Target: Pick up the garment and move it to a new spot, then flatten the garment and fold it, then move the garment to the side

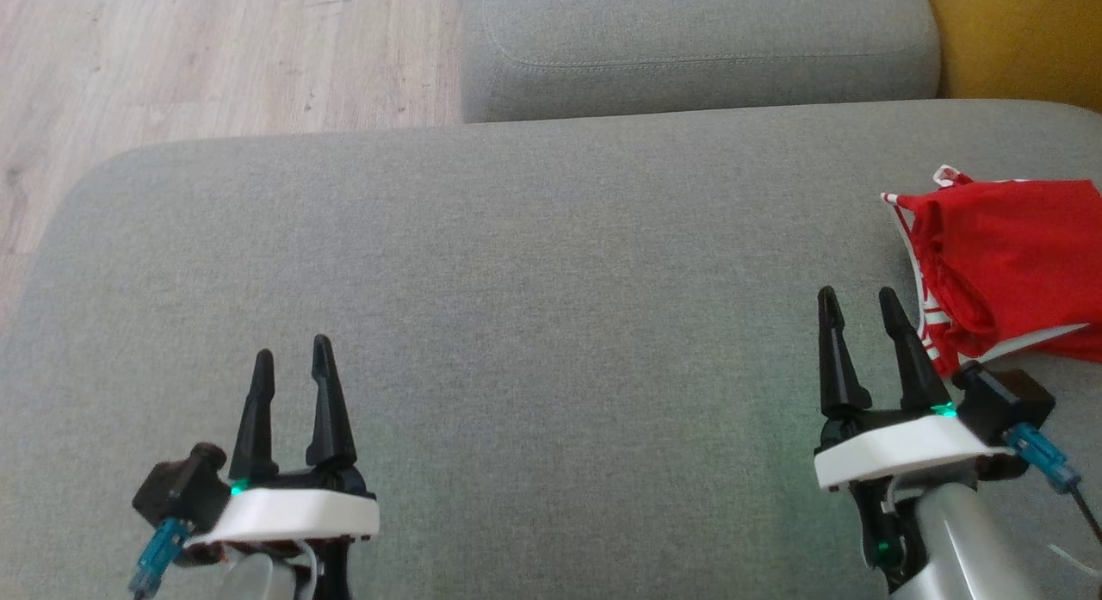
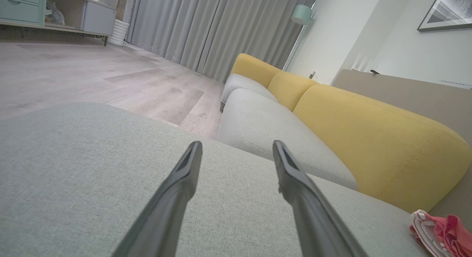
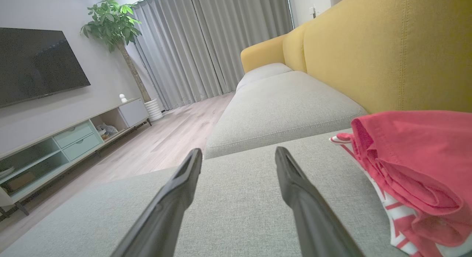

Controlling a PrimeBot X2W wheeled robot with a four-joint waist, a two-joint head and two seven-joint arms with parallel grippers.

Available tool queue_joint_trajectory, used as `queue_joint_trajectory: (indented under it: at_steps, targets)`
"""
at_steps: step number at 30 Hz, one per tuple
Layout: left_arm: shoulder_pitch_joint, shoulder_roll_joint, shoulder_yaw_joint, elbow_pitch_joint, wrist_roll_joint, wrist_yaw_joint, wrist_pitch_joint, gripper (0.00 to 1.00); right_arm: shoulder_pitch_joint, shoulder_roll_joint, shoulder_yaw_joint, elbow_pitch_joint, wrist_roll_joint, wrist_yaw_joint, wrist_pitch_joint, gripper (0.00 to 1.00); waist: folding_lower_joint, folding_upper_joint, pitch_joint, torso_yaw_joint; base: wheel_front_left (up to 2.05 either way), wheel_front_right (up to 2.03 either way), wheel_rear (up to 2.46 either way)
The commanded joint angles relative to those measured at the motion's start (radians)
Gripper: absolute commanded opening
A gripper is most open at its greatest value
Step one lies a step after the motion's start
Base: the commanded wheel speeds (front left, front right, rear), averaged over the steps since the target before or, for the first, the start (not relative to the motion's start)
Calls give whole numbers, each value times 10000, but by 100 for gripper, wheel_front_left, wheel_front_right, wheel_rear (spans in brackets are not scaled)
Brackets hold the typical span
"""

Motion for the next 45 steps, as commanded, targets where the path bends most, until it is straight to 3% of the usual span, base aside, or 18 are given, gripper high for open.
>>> queue_joint_trajectory:
  at_steps: [1, 3, 4, 8, 45]
  targets:
    - [-253, 72, 294, -287, -33, -42, -95, 100, -189, 18, 262, -354, 75, -7, -134, 100, 0, -1, 1, -1, 0, 0, 0]
    - [-263, 72, 269, -208, -129, -31, -95, 100, -197, 18, 296, -348, 83, -7, -134, 100, 0, -1, 8, -6, 0, 0, 0]
    - [22, -2, -7, 90, -133, 7, 0, 0, 47, 0, 36, 1, 16, 0, 0, 0, 0, -1, 7, -7, 0, 0, 0]
    - [247, -11, -8, 649, -175, 8, 59, 0, 356, 6, 32, 533, 56, 0, 28, 0, 0, -1, 6, -10, 0, 0, 0]
    - [85, 13, 722, 387, -3427, -169, 1126, 0, 352, -55, -498, 68, 3896, -2, 1023, 0, 0, -1, -20, -92, 0, 0, 0]
